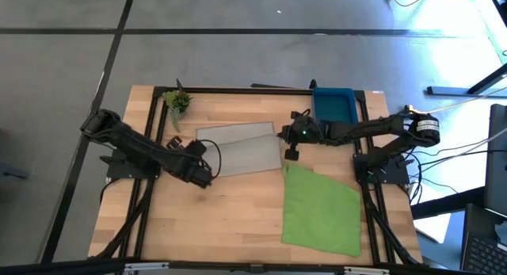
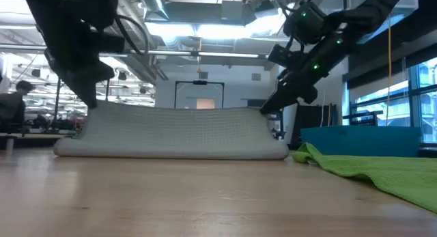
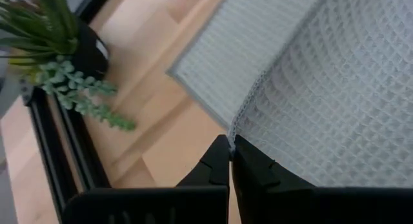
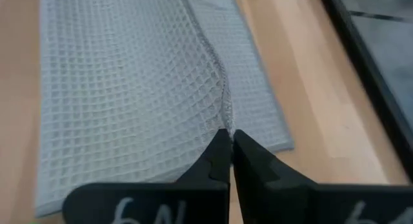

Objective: Roll microfiber towels into tight, uniform cylinder then place into a basket
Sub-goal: Roll the gray towel

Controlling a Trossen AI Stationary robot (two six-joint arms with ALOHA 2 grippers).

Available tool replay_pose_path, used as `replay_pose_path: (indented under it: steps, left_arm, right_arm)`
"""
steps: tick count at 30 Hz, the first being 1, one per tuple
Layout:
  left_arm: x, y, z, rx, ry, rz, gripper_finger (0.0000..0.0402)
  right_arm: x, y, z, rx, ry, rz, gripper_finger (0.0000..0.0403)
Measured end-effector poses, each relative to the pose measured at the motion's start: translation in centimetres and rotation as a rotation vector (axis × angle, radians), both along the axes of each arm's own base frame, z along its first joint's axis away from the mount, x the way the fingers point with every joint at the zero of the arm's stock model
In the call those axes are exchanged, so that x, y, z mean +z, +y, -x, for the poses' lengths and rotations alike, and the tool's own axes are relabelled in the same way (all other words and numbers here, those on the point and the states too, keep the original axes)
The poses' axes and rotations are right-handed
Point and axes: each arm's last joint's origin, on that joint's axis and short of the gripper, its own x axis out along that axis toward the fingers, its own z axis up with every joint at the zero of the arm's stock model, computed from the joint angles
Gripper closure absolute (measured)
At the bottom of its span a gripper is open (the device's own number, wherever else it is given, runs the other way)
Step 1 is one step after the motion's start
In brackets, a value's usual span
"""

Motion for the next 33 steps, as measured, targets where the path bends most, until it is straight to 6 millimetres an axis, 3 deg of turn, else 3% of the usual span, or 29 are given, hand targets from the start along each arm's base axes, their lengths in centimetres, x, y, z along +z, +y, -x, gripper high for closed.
replay_pose_path:
  steps: [14, 26, 33]
  left_arm:
    - [-2.2, 2.6, 0.2, 0.053, -0.006, -0.046, 0.0401]
    - [-2.4, 4.1, -0.1, 0.079, 0.008, -0.056, 0.0401]
    - [-2.5, 4.8, -0.5, 0.115, -0.034, -0.047, 0.0401]
  right_arm:
    - [-1.0, -2.6, -0.4, -0.019, -0.015, 0.043, 0.0396]
    - [-2.4, -3.5, -0.7, -0.021, 0.001, 0.033, 0.0395]
    - [-2.2, -3.5, -0.8, -0.019, -0.023, 0.044, 0.0363]
